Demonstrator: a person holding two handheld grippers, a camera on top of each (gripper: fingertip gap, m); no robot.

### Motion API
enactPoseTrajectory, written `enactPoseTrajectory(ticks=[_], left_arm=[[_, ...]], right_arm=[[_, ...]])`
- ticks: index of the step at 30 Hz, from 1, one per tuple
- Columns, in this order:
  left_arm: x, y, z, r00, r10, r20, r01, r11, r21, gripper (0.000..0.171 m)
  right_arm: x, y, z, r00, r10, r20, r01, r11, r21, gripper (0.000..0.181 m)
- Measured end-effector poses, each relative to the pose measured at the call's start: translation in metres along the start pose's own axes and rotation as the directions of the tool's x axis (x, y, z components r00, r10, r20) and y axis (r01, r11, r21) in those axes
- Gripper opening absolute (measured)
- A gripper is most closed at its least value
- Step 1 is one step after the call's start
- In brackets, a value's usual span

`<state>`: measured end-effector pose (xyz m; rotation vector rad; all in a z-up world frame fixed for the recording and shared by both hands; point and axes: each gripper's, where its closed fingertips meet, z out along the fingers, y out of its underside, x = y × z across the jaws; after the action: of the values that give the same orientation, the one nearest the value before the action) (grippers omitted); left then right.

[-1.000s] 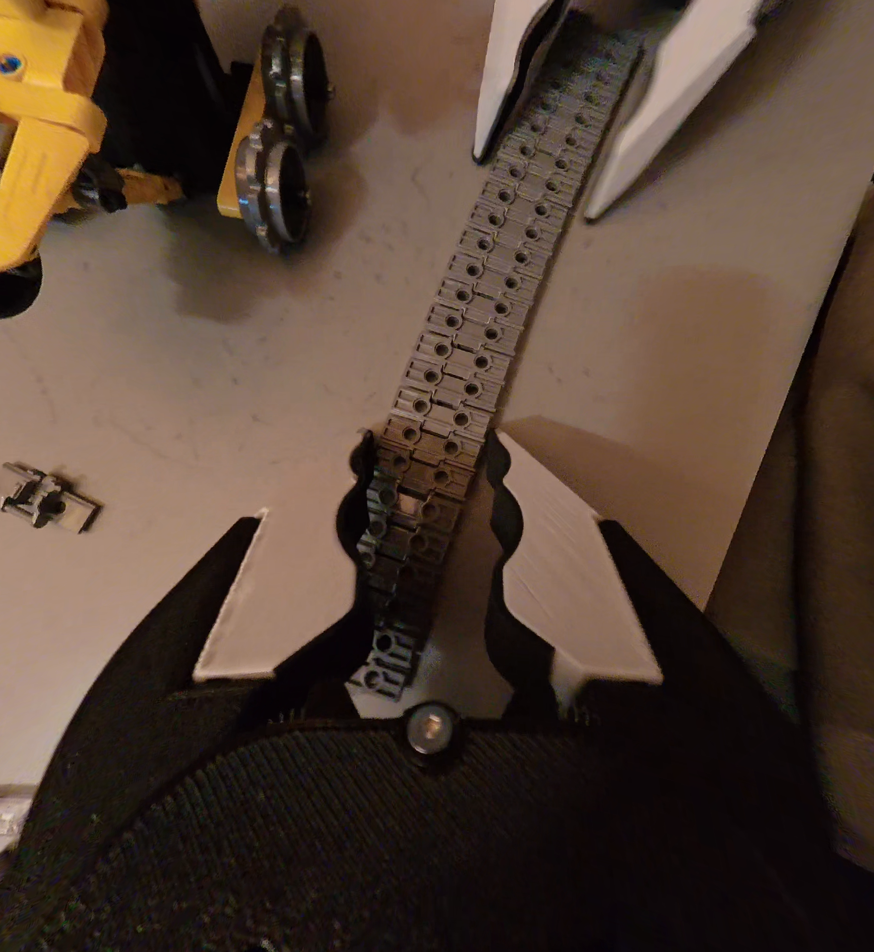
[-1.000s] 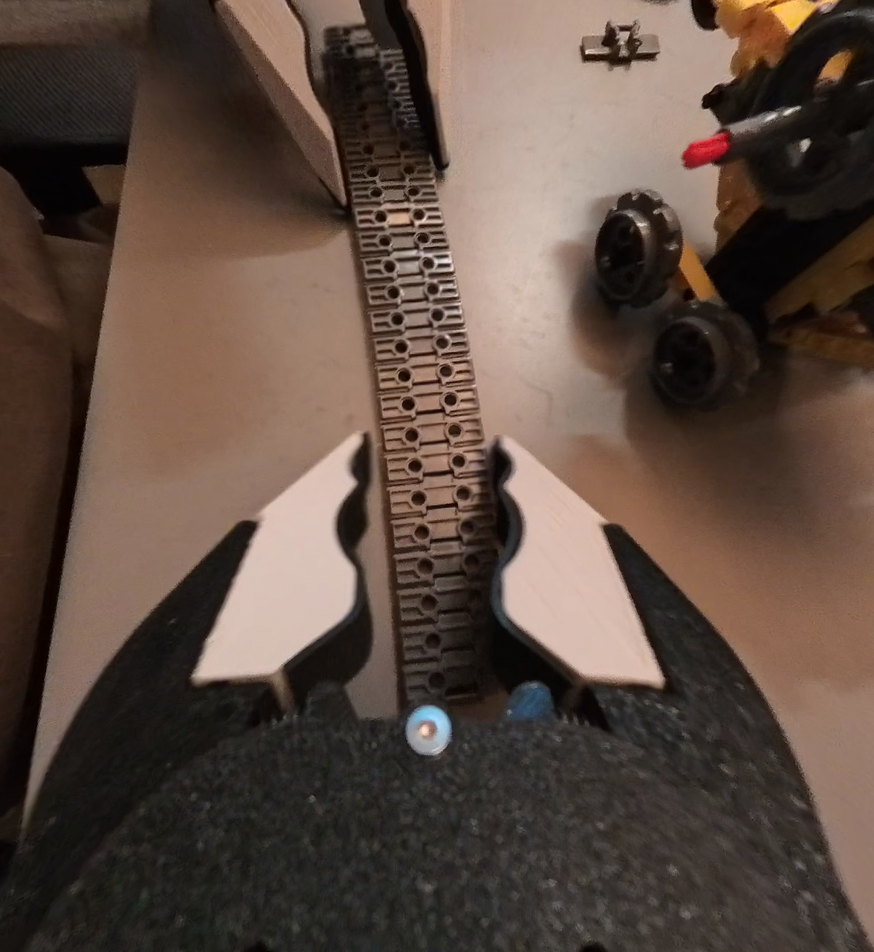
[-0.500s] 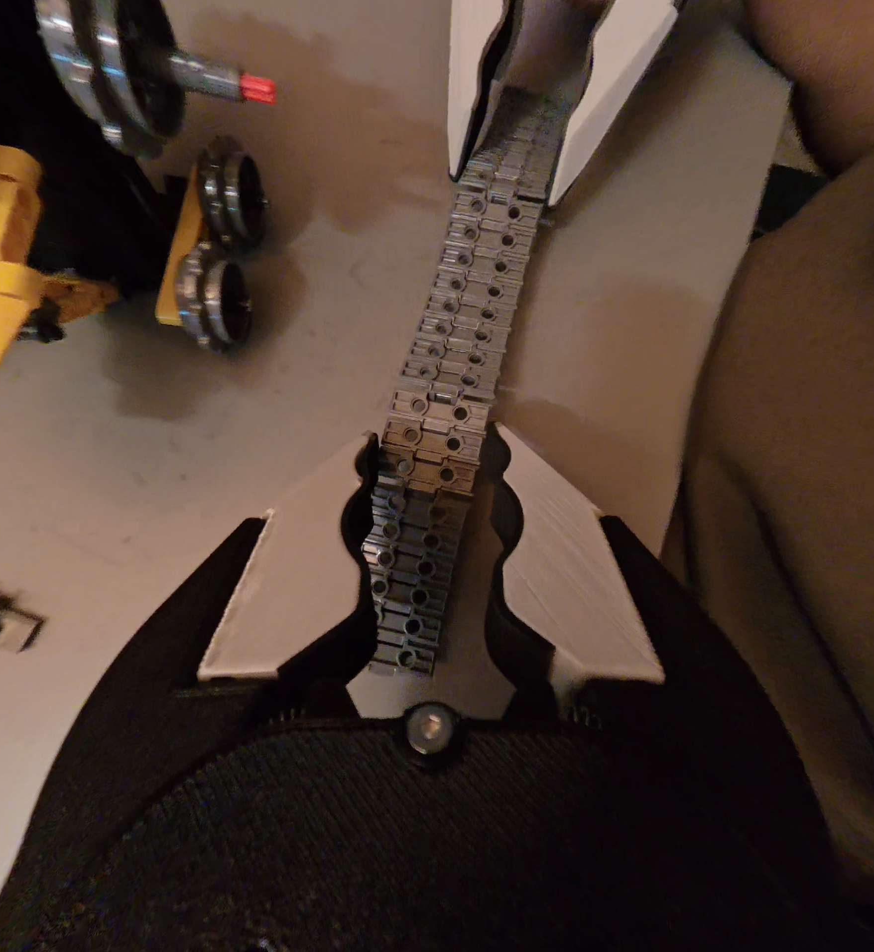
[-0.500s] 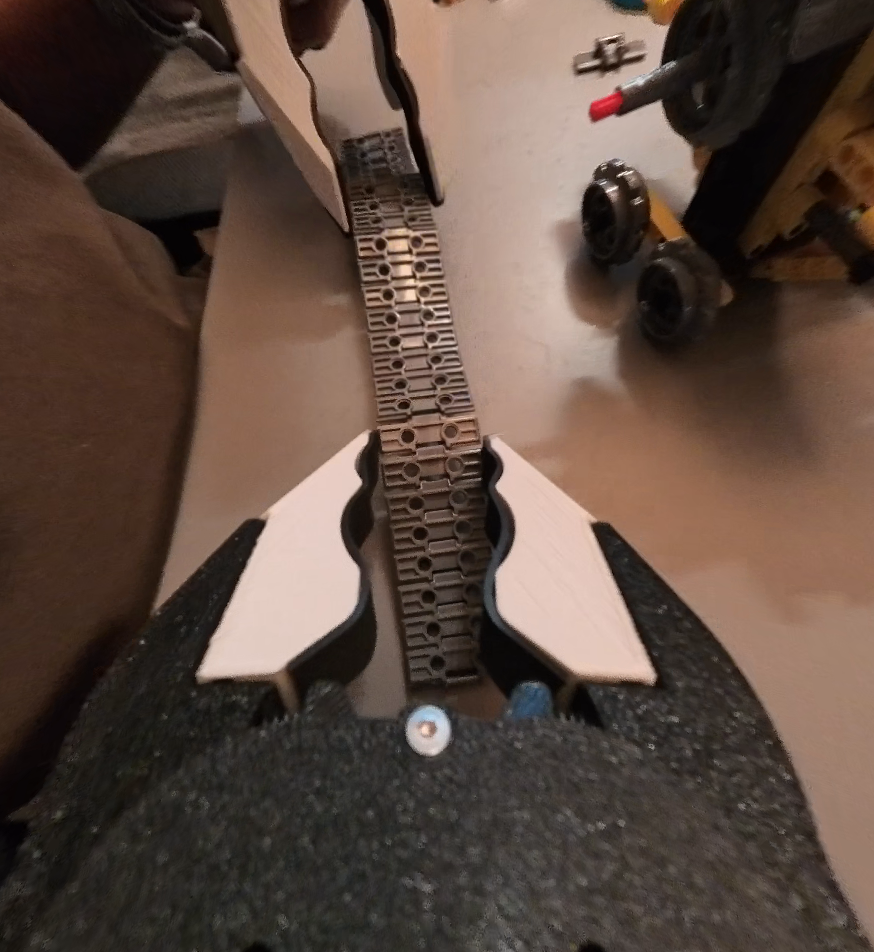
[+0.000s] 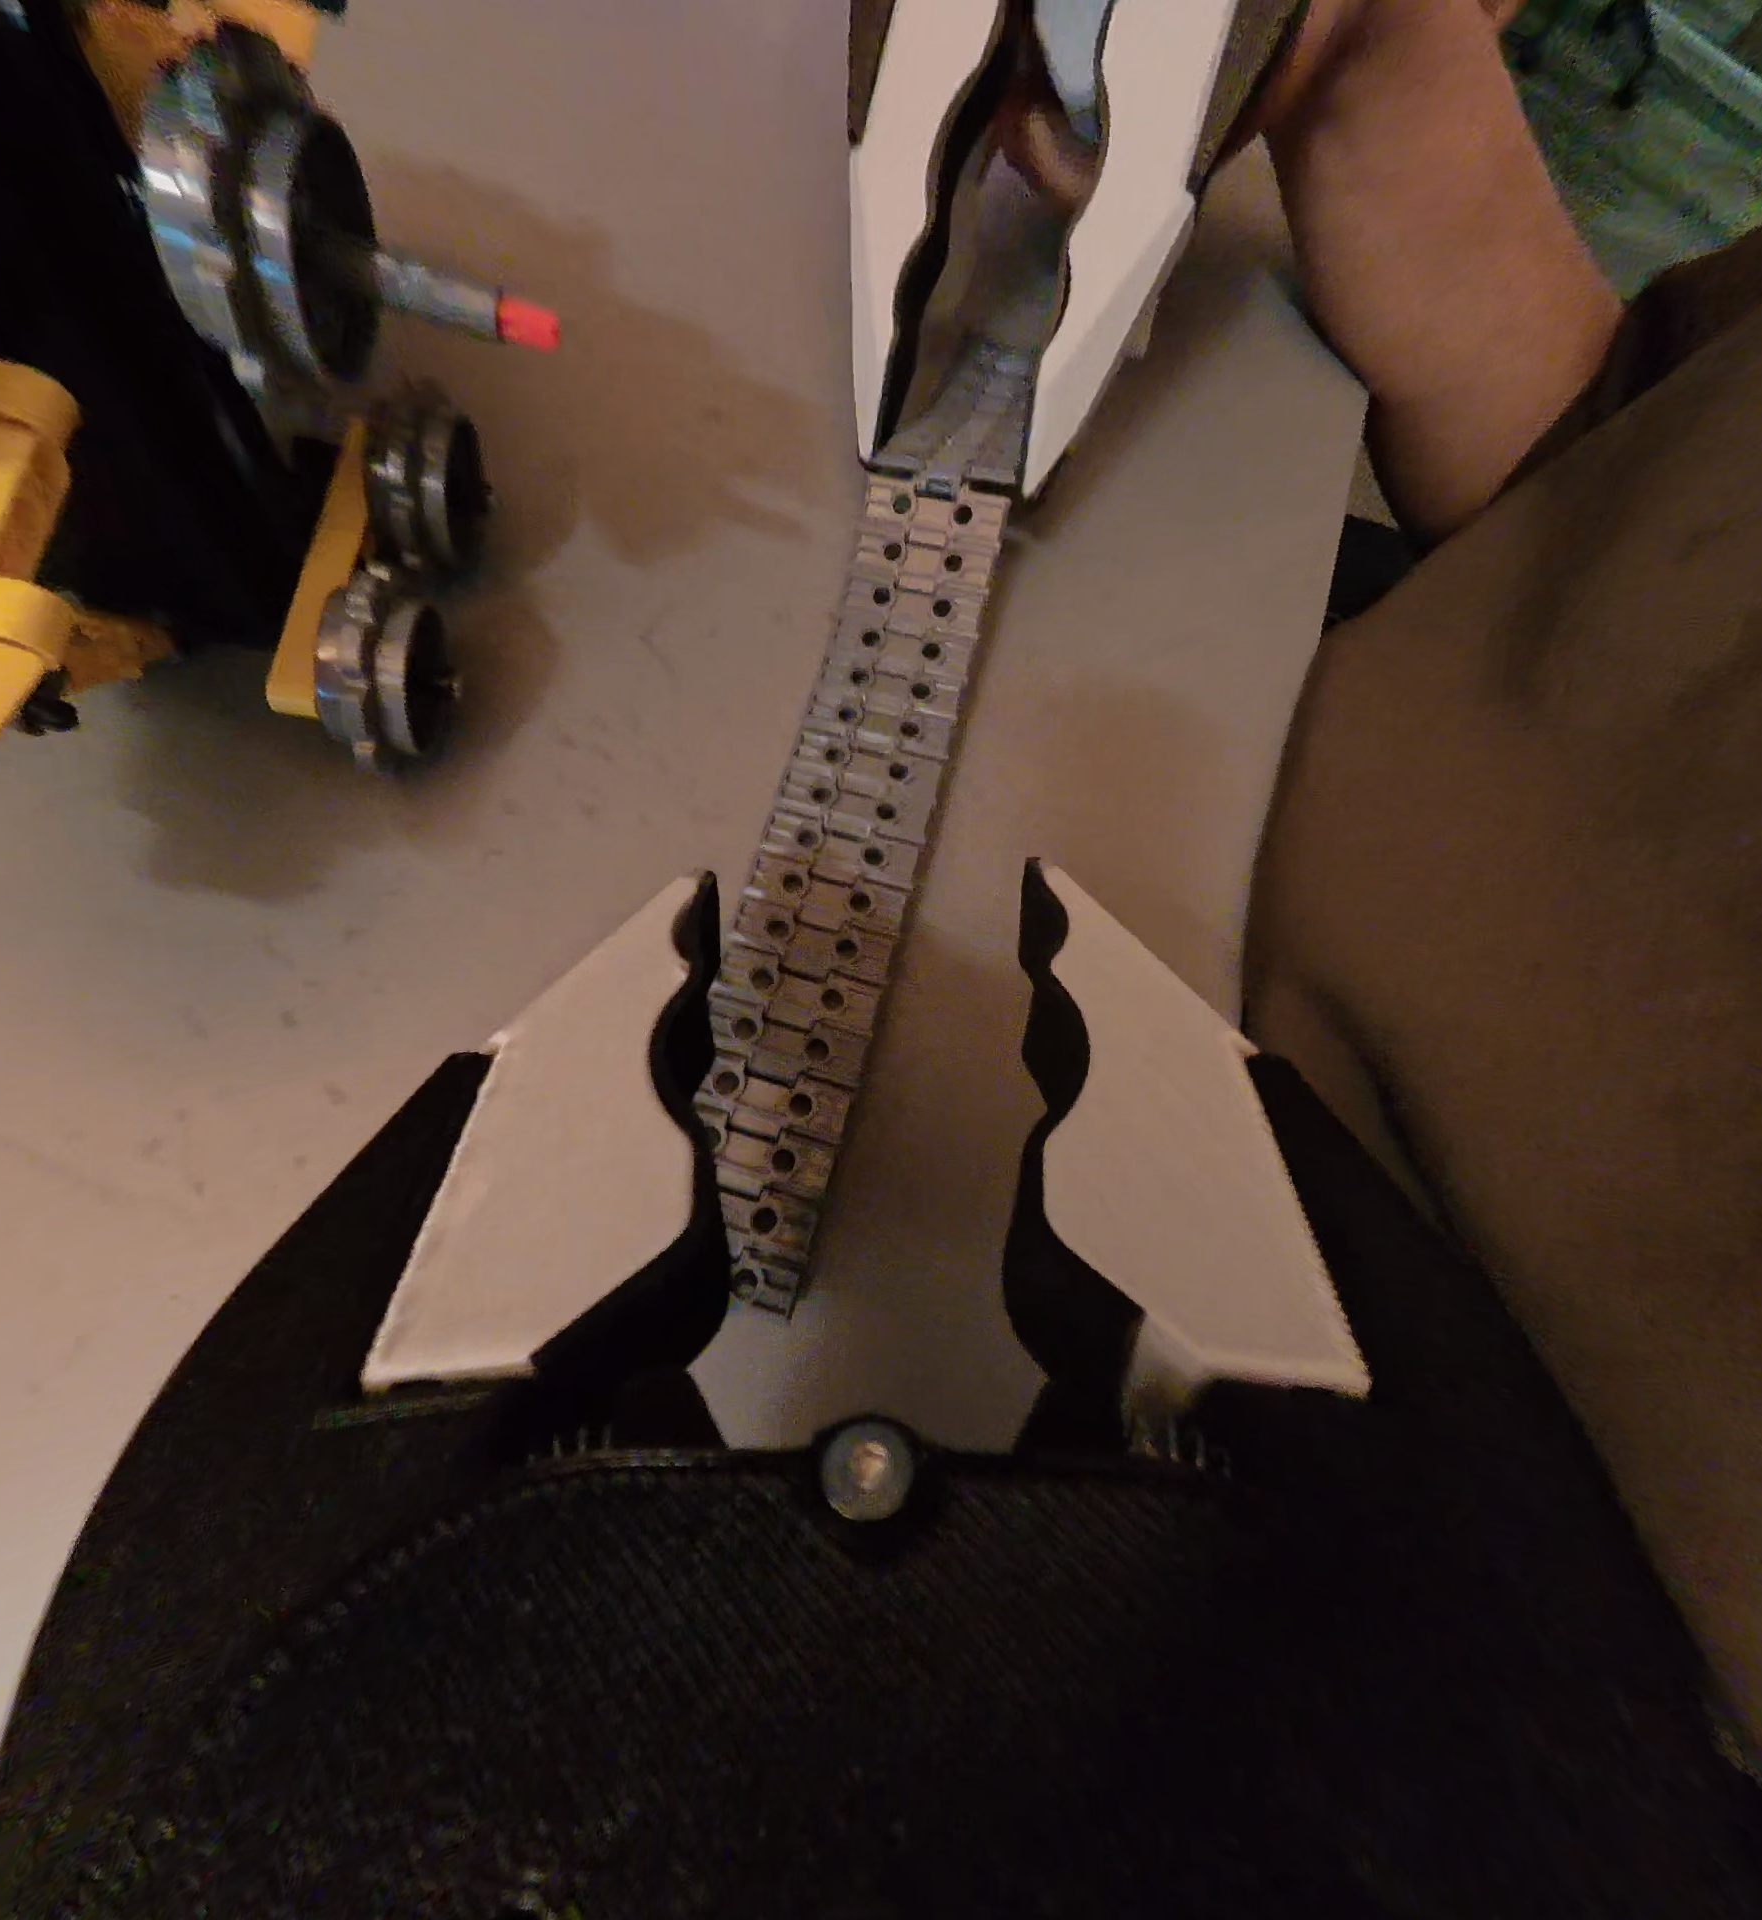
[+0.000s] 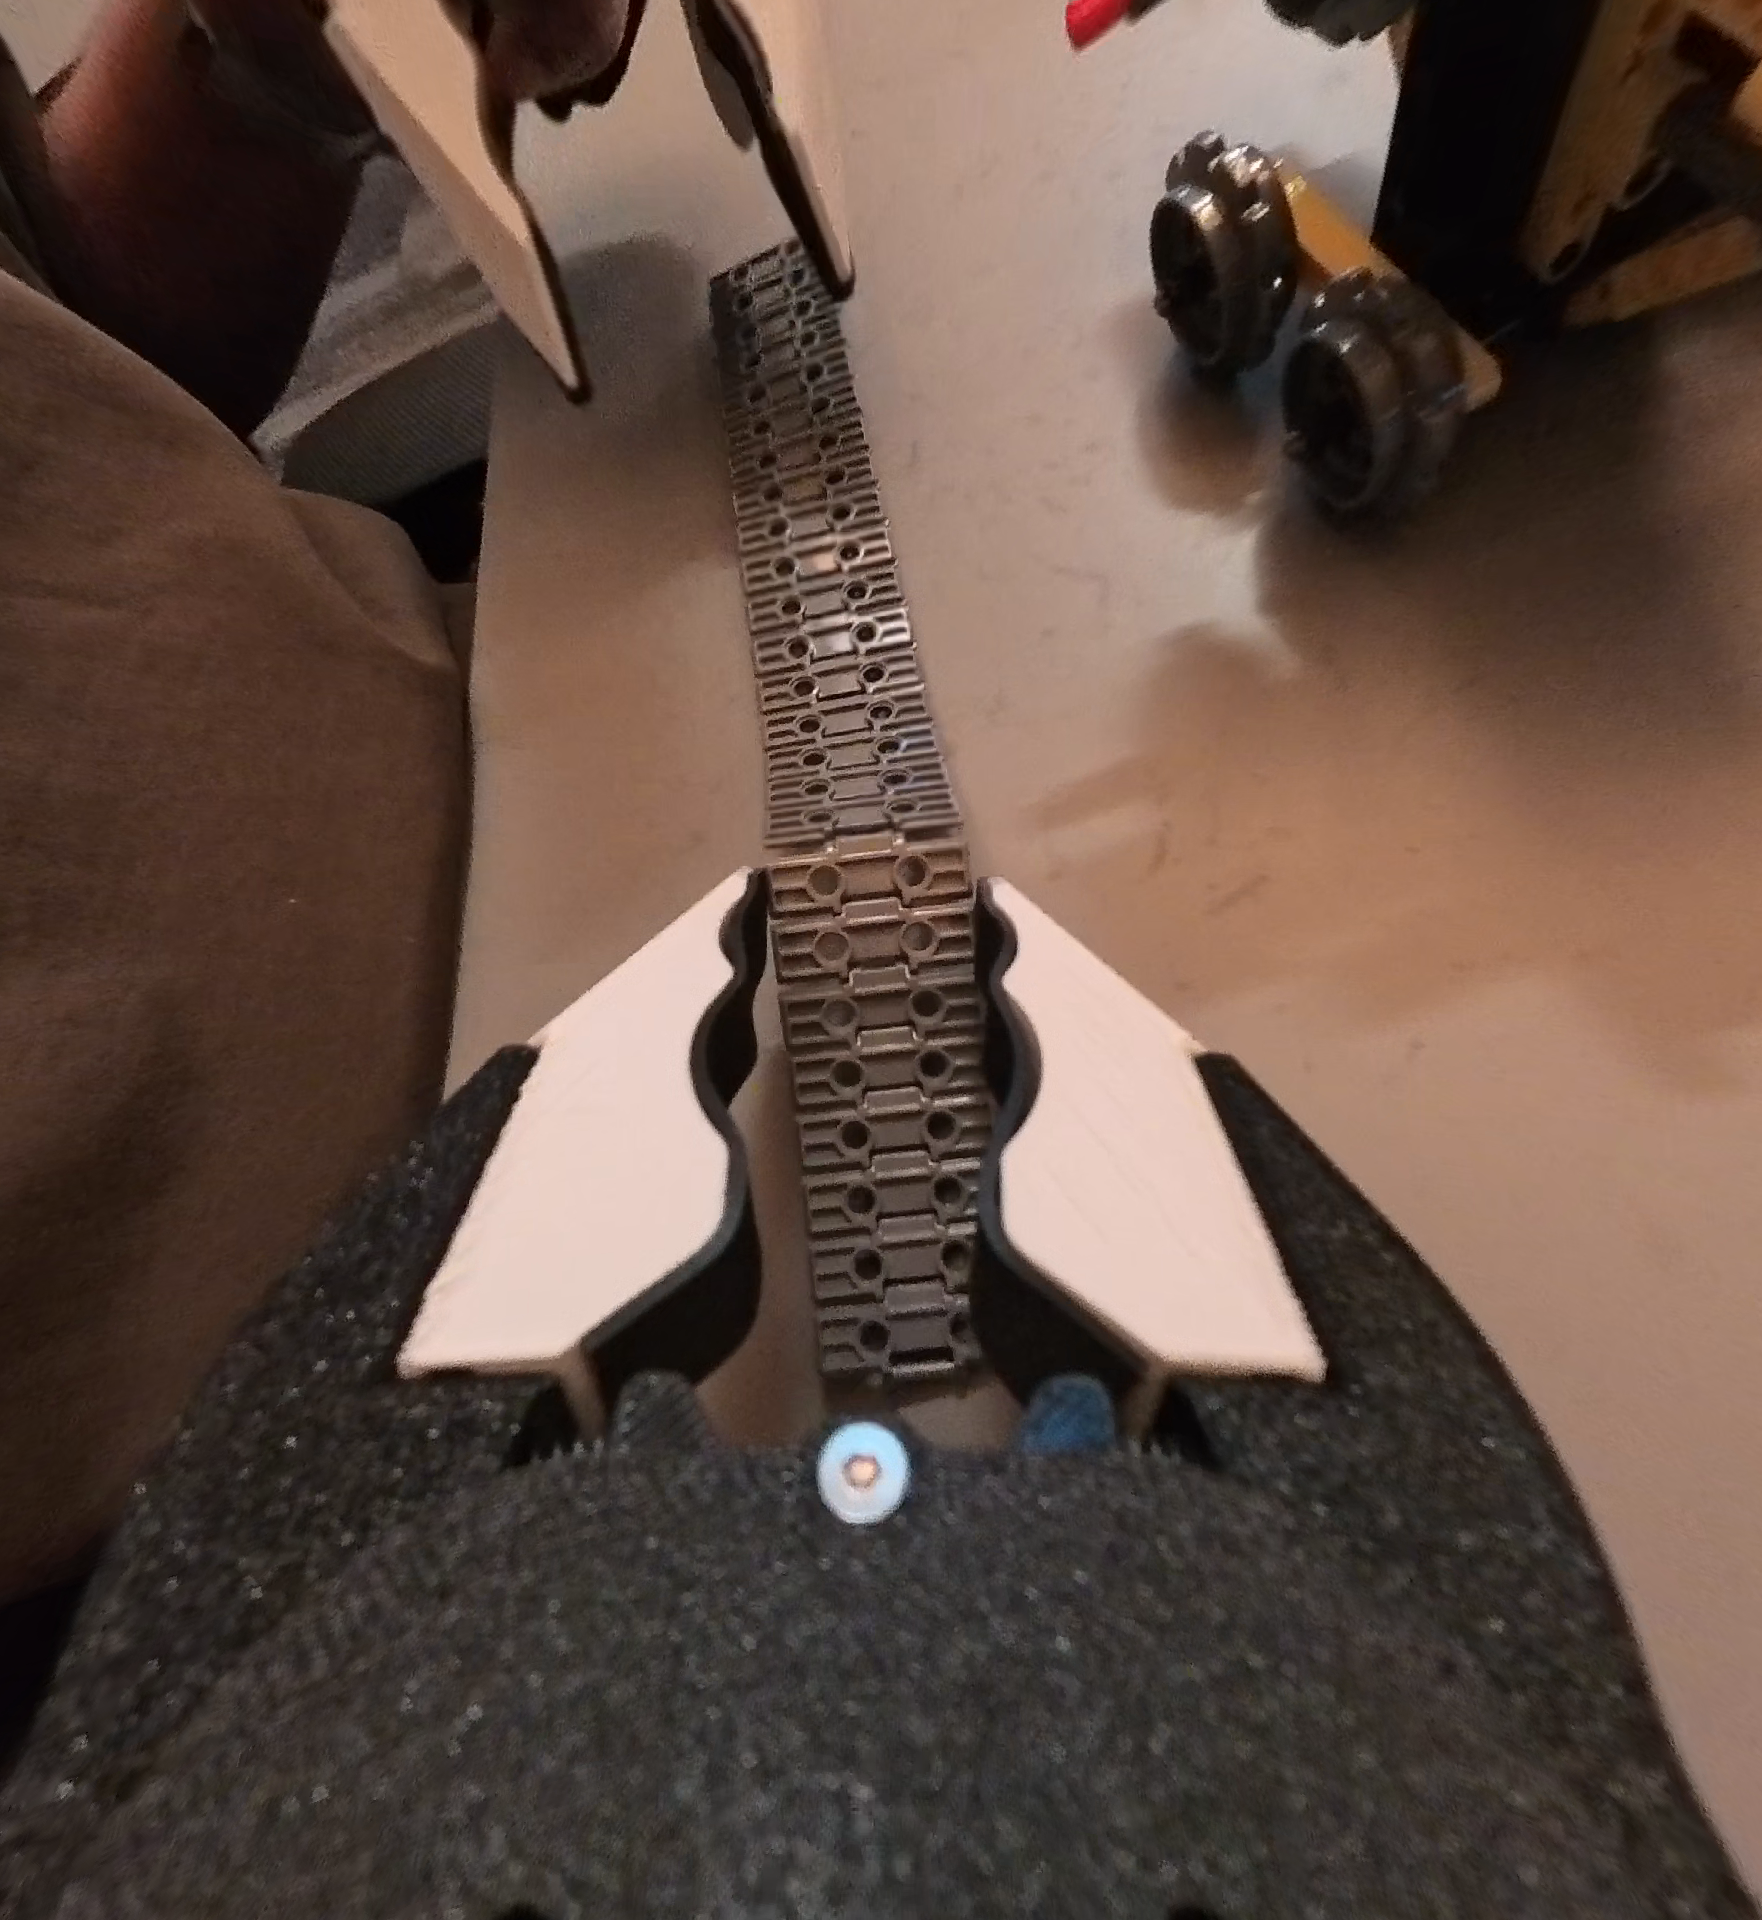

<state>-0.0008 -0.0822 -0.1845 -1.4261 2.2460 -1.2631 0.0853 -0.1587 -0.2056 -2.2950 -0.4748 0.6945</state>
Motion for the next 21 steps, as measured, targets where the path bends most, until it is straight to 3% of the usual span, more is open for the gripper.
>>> enactPoseTrajectory(ticks=[3, 8, 10, 13, 16, 21], left_arm=[[0.008, -0.012, 0.011, 0.994, 0.071, 0.078, -0.075, 0.996, 0.051, 0.061], [0.033, -0.046, 0.046, 0.952, 0.239, 0.191, -0.264, 0.957, 0.121, 0.07], [0.043, -0.057, 0.059, 0.951, 0.258, 0.17, -0.282, 0.949, 0.138, 0.07], [0.03, -0.059, 0.069, 0.928, 0.281, 0.246, -0.306, 0.949, 0.07, 0.057], [0.033, -0.059, 0.07, 0.945, 0.246, 0.216, -0.268, 0.96, 0.08, 0.034], [0.013, -0.067, 0.054, 0.972, 0.063, 0.228, -0.106, 0.978, 0.181, 0.031]], right_arm=[[-0.009, -0.009, -0.004, 0.999, 0.004, 0.047, -0.006, 0.999, 0.048, 0.038], [-0.036, -0.03, -0.01, 0.952, 0.104, 0.288, -0.154, 0.975, 0.158, 0.038], [-0.039, -0.033, -0.01, 0.924, 0.145, 0.354, -0.213, 0.964, 0.161, 0.038], [-0.046, -0.035, -0.007, 0.897, 0.148, 0.417, -0.234, 0.959, 0.162, 0.038], [-0.044, -0.04, -0.003, 0.901, 0.145, 0.409, -0.237, 0.954, 0.185, 0.048], [-0.041, -0.055, -0.001, 0.952, 0.048, 0.301, -0.138, 0.948, 0.286, 0.072]])
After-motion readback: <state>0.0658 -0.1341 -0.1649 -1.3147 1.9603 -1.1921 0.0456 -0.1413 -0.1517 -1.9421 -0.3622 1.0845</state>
